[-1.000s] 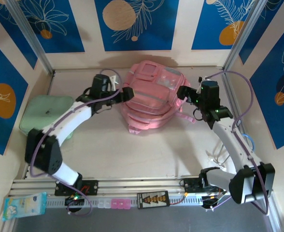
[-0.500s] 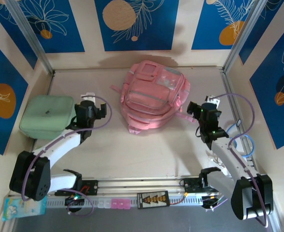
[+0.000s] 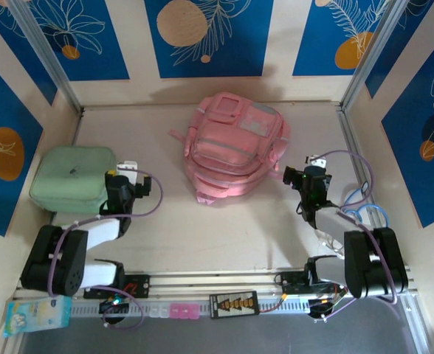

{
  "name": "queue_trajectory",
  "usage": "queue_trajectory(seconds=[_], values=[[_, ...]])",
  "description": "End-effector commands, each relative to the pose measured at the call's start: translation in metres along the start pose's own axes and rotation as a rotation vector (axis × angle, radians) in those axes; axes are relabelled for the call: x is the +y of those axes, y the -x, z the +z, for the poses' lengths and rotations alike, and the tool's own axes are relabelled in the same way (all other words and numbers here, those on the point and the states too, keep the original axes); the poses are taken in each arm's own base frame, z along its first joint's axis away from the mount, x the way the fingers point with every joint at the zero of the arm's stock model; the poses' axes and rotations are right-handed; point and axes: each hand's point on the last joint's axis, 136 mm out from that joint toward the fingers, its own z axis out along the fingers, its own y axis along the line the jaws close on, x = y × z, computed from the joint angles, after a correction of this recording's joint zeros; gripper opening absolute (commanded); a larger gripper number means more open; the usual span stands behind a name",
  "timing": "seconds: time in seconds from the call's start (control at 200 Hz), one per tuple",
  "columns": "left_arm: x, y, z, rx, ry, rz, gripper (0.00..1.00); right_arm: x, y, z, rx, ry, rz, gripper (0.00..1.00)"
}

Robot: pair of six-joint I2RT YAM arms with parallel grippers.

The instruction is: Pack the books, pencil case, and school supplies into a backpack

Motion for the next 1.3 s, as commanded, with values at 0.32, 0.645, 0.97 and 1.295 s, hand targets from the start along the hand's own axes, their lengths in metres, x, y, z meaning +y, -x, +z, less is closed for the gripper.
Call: queue_trajectory(seconds=[0.32, 0.645, 0.97, 1.295], values=[[-0.026, 0.011, 0.022, -0.107, -0.282, -0.066, 0.99, 0.044, 0.017, 0.007, -0.190, 0.287, -0.099, 0.99], [-0.015, 0.002, 0.038, -0.042, -0.214, -0.097, 1.00, 0.037, 0.013, 0.025, -0.182, 0.163, -0.096, 0.99], [-0.017, 0.002, 0.037, -0.048, -0.220, -0.091, 1.00, 0.022, 0.012, 0.036, -0.110, 0.162, -0.012, 0.99], [-0.018, 0.001, 0.040, -0.031, -0.213, -0.079, 1.00, 0.022, 0.012, 0.036, -0.109, 0.161, -0.012, 0.99]])
